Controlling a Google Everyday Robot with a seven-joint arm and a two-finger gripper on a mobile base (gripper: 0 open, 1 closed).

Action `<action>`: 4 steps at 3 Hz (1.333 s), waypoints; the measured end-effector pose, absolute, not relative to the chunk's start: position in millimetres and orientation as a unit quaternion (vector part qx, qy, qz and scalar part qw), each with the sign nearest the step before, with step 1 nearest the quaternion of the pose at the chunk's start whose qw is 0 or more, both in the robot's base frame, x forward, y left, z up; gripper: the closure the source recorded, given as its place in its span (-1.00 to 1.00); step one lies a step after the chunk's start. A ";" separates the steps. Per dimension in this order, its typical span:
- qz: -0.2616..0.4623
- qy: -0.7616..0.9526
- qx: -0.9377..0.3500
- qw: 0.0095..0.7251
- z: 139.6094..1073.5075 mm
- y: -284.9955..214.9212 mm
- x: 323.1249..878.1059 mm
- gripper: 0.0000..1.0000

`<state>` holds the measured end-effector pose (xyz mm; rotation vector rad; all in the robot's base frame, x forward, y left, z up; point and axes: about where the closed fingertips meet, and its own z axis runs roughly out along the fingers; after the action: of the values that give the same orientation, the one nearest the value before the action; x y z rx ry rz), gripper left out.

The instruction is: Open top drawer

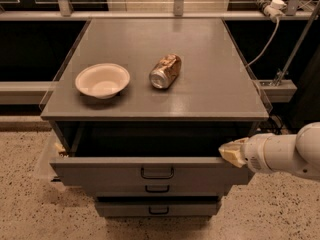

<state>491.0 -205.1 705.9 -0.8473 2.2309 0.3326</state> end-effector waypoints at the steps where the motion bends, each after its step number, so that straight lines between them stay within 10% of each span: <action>1: 0.134 0.871 -0.324 0.344 703.6 -210.3 479.8 1.00; 4: 0.099 0.853 -0.333 0.389 734.9 -207.3 505.7 1.00</action>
Offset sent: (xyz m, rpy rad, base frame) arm -0.0114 -0.0053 -0.0025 0.0013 0.0324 -0.0045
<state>505.7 -207.3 734.9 -0.8479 2.1701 0.2506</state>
